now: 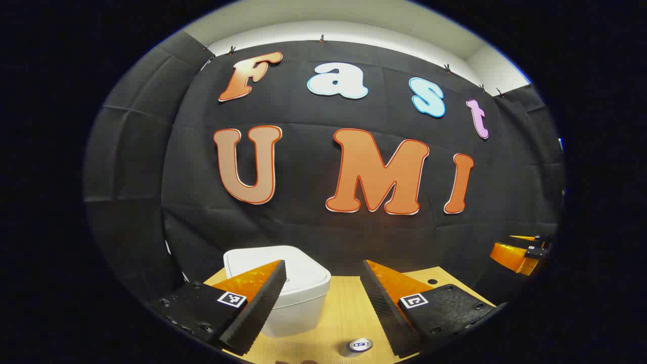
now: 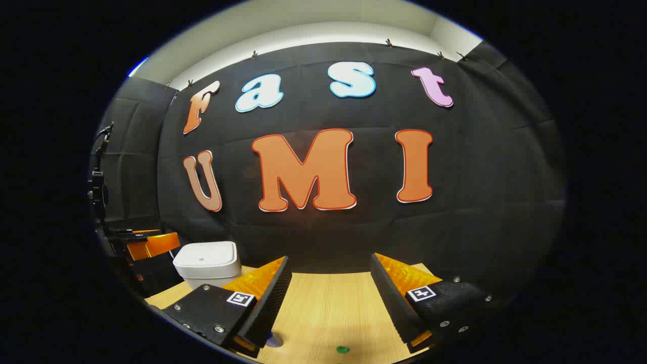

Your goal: Press the lid of the desktop garbage bin to open it, pick up the crumpled paper on the desktop and throw it into the bin, then pick up the pop can on the desktop and drop it into the bin, and finally close the garbage bin lid.

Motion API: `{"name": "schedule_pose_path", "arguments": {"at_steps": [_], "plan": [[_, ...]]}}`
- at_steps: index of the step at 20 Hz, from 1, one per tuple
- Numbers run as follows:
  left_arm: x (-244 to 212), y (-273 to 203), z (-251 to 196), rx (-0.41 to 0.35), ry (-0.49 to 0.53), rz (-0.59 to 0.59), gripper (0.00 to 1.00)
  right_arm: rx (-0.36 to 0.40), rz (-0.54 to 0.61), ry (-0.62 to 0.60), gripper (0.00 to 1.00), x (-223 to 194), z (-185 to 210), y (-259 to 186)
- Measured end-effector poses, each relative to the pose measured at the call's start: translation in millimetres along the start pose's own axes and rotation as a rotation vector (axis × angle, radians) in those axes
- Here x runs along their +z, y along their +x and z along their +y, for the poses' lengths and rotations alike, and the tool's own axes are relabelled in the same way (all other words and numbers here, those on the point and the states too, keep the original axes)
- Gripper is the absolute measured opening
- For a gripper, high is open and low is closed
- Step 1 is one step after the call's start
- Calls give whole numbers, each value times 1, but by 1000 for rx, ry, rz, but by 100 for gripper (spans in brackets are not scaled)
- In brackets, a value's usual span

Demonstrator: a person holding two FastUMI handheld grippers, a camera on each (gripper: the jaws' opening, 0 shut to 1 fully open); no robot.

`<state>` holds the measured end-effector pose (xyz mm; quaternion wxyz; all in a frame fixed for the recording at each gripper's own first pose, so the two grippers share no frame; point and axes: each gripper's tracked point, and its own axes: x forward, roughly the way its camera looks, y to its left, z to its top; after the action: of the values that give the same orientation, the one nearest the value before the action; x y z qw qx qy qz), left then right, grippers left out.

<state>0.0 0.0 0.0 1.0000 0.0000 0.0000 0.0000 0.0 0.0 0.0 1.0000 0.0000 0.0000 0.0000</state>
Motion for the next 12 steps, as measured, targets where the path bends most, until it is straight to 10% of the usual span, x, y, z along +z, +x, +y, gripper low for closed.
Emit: {"name": "schedule_pose_path", "arguments": {"at_steps": [12], "plan": [[-2, 8, 14, 8, -17, -17, 94, -26, 22, -20, 94, 2, -2, 1]]}}
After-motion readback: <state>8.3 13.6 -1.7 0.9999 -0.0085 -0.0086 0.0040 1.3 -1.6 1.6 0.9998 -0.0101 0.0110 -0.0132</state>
